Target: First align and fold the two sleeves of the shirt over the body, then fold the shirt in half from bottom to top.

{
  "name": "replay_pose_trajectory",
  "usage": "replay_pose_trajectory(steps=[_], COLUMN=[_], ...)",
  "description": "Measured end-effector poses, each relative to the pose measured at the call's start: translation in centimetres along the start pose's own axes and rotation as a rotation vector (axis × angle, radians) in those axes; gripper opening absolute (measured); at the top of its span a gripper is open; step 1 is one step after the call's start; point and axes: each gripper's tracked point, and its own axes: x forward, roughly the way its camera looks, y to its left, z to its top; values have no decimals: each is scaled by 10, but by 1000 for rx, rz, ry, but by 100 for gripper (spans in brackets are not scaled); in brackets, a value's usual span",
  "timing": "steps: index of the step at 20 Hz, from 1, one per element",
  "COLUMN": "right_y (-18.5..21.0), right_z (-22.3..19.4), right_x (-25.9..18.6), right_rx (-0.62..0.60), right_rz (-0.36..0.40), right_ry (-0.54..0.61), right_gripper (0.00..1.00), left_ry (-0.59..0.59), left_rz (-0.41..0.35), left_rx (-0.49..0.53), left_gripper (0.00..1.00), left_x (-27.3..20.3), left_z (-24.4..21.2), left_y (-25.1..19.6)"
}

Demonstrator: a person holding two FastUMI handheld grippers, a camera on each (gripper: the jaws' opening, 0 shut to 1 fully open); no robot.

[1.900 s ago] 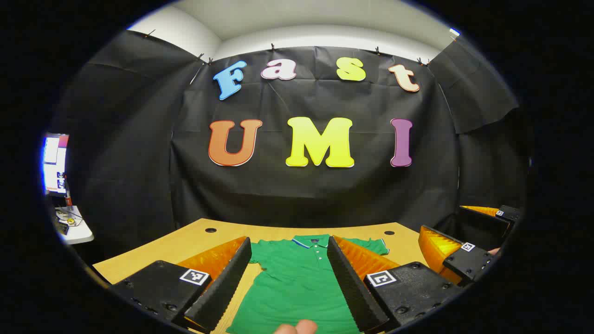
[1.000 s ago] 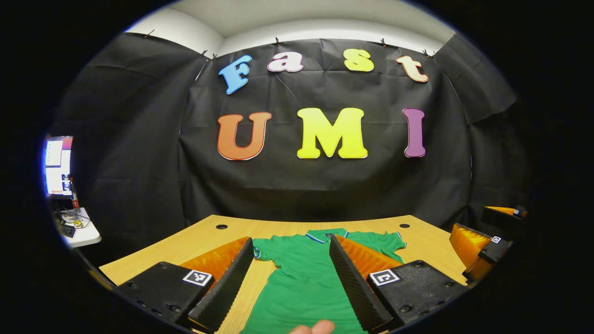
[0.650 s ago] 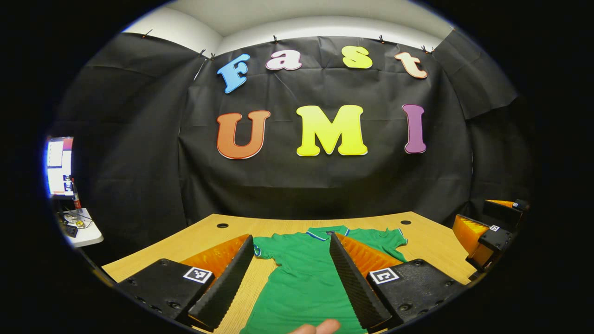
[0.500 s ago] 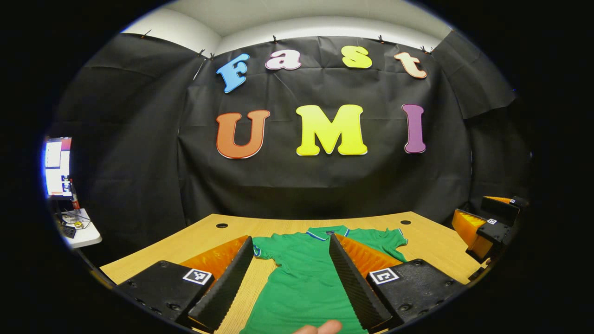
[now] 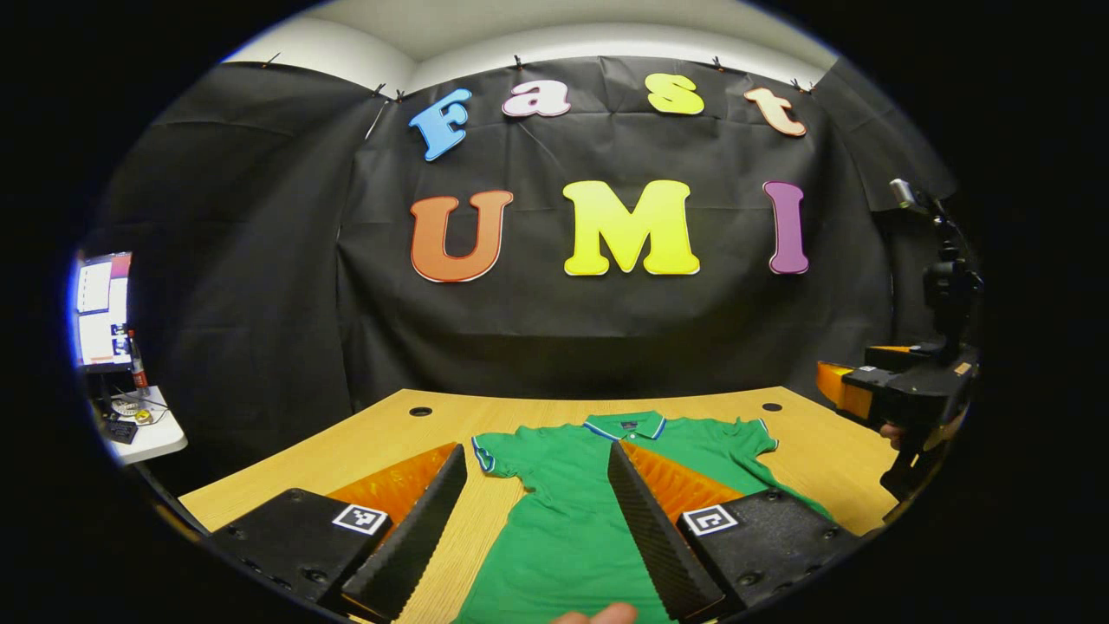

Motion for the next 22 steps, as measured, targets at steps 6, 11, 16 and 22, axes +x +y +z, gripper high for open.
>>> replay_pose_trajectory(steps=[6,11,16,22], right_y=[-12,-22,-33,-22], right_z=[-36,-88,-158,-181], right_x=[97,173,206,204], right_rx=[36,18,8,250], right_rz=[-23,-57,-113,-70], right_ry=[187,368,563,673], right_gripper=[95,95,95,72], left_ry=[28,78,76,120], left_rz=[8,32,27,30], left_rx=[-1,-14,-10,-22], left_gripper=[100,100,100,100], left_x=[17,25,24,30], left_z=[-13,-28,-27,-39], left_y=[5,11,11,13])
